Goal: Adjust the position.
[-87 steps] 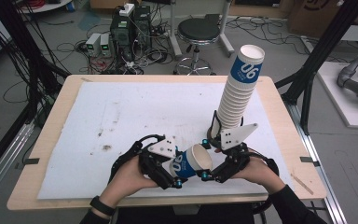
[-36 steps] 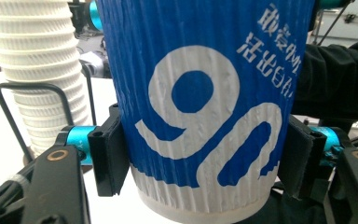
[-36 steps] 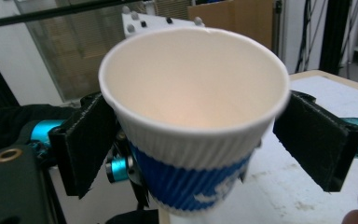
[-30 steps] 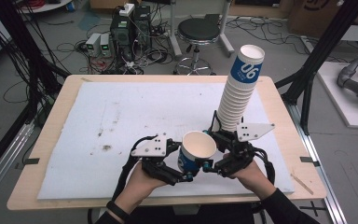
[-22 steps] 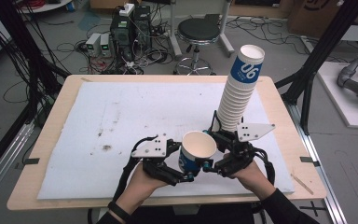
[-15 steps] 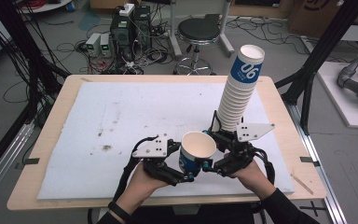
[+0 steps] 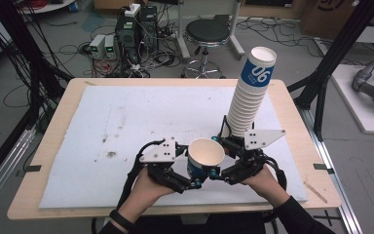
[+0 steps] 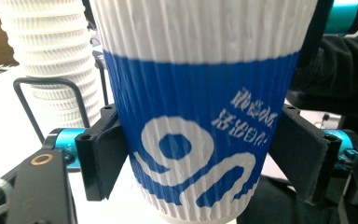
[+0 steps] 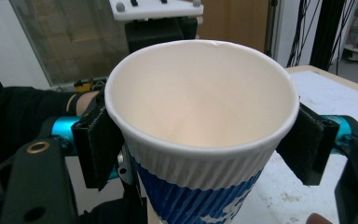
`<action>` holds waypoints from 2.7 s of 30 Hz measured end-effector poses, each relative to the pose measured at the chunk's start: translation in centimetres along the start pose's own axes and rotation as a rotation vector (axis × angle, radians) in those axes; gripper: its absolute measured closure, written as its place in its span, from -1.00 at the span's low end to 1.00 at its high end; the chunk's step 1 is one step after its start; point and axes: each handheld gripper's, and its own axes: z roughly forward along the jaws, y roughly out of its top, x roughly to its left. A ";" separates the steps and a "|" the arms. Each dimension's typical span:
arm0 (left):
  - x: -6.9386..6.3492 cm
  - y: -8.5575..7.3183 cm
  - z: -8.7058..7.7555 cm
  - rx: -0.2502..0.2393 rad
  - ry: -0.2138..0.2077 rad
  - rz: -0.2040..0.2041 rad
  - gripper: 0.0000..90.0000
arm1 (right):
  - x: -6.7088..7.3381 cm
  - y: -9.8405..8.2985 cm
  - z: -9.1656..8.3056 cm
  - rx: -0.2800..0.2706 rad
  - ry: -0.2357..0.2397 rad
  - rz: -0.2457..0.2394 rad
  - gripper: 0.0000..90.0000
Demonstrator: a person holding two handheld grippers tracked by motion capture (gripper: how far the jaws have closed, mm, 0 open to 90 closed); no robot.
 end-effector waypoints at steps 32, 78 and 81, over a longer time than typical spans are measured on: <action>0.3 1.0 -1.4 -0.057 0.010 -0.012 -0.43 | -0.2 0.1 -0.6 -0.008 -0.015 -0.001 -0.63; 0.3 1.9 -2.7 -0.115 0.031 -0.025 -0.43 | -0.4 -2.2 0.9 0.091 -0.027 -0.041 -0.63; 0.3 1.9 -2.6 -0.114 0.027 -0.025 -0.43 | -0.4 -2.3 1.2 0.098 -0.024 -0.032 -0.63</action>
